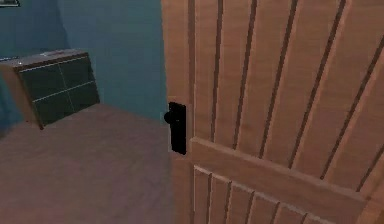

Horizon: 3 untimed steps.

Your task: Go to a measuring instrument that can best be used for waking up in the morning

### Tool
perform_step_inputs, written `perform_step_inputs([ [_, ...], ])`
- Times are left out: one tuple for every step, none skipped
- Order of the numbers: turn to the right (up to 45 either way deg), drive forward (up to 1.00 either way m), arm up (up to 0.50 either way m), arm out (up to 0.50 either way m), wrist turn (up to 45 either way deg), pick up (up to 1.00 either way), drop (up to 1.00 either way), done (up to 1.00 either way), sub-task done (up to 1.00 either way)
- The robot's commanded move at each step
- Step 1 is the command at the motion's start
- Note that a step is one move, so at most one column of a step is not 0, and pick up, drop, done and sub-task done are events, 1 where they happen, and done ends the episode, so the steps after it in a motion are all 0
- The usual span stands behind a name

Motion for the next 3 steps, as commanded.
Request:
perform_step_inputs([
  [-3.0,0.0,0.0,0.0,0.0,0.0,0.0,0.0,0.0],
  [0.0,0.05,0.0,0.0,0.0,0.0,0.0,0.0,0.0],
  [-45.0,0.0,0.0,0.0,0.0,0.0,0.0,0.0,0.0],
])
